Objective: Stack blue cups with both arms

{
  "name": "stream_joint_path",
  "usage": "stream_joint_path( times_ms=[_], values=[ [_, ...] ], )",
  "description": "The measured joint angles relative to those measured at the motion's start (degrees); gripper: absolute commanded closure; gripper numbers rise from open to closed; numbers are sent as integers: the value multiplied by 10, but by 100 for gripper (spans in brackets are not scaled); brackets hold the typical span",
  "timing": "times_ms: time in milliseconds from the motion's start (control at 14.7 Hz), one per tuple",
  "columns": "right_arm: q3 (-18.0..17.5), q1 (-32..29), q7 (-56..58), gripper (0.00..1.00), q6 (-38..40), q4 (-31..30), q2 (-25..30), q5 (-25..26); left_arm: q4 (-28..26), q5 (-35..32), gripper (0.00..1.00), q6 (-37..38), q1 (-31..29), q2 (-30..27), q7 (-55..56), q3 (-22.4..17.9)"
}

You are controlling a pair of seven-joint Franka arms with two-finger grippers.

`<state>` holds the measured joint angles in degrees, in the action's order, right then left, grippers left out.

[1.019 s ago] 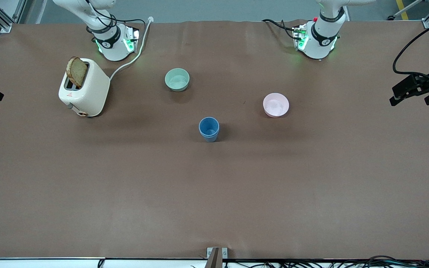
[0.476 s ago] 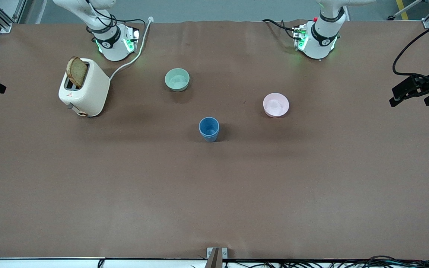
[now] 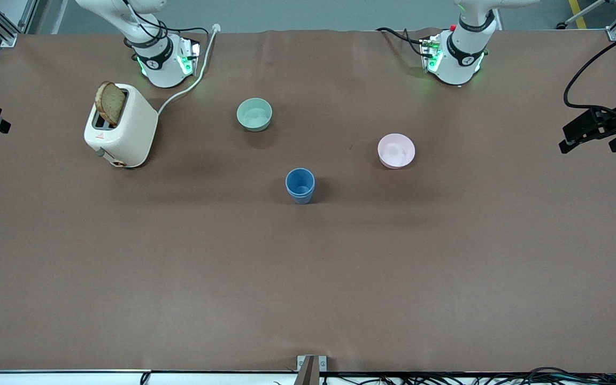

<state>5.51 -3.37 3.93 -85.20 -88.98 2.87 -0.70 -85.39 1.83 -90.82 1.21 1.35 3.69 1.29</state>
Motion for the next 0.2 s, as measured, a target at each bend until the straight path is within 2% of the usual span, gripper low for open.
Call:
stream_joint_path(
  times_ms=[204],
  values=[
    [-2,0,0,1,-1,0,0,0,0,0,0,0,0,0,0,0]
  ],
)
